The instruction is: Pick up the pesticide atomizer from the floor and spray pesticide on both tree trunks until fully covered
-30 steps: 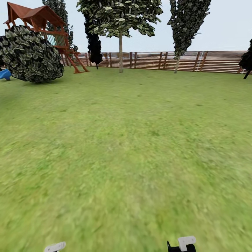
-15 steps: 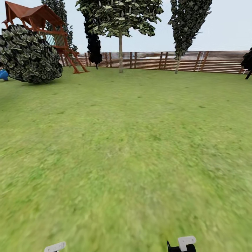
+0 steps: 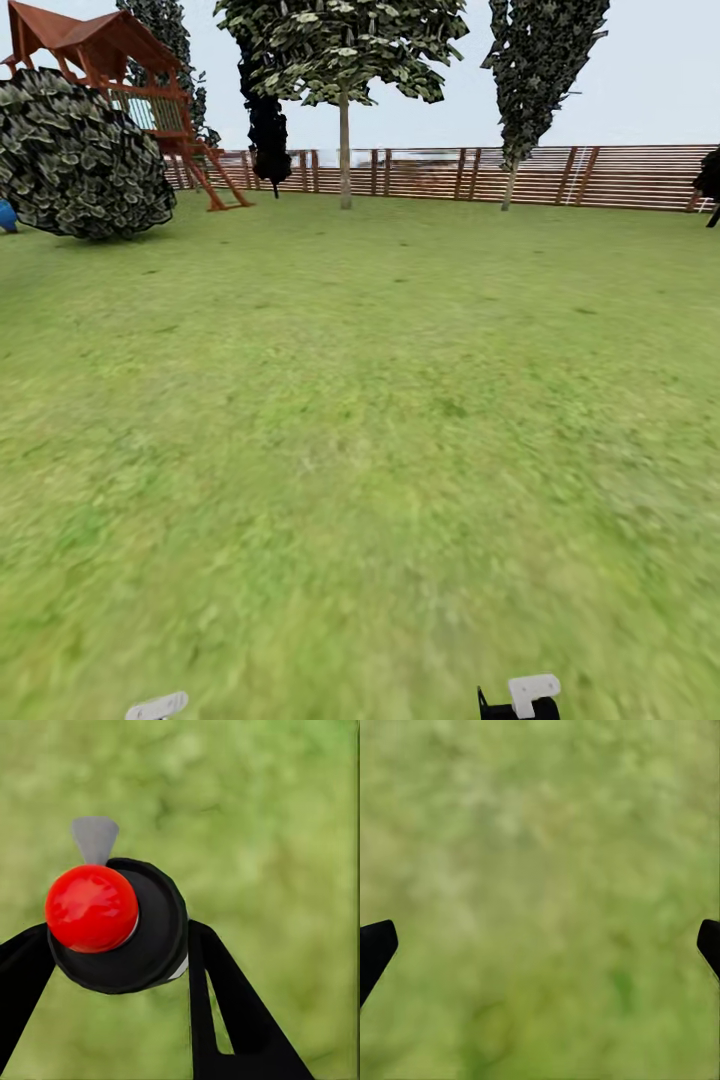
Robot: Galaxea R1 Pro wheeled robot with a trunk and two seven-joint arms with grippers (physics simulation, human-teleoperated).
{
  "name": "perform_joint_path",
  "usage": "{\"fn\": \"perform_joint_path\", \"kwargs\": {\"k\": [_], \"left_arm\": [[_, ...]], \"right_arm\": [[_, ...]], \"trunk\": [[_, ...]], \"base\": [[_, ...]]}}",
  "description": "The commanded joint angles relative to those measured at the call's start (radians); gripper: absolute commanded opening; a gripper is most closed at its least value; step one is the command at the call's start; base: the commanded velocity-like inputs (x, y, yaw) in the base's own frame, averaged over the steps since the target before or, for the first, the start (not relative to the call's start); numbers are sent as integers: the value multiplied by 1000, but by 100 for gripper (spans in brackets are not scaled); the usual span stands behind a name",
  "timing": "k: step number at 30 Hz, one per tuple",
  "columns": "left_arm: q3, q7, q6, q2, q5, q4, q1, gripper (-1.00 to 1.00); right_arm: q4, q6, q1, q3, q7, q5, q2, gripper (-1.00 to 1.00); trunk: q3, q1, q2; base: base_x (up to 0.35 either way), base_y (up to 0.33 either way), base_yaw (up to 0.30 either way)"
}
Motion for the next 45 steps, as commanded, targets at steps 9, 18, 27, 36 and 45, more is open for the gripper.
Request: {"fn": "perform_joint_path", "kwargs": {"k": [9,18,27,36,45], "left_arm": [[0,0,0,0,1,0,0,-100],[0,0,-1,0,1,1,0,-100],[0,0,-1,0,1,1,0,-100],[0,0,-1,-1,1,2,0,-100],[0,0,-1,-6,0,2,0,-100]], "right_arm": [[0,0,0,0,0,1,0,100],[0,0,0,0,0,0,0,100],[0,0,0,0,0,1,0,100],[0,0,0,0,0,0,0,100],[0,0,0,0,0,0,0,100]], "trunk": [[0,0,0],[0,0,0],[0,0,0],[0,0,0],[0,0,0]], "base": [[339,0,0],[339,0,0],[339,0,0],[339,0,0],[339,0,0]]}}
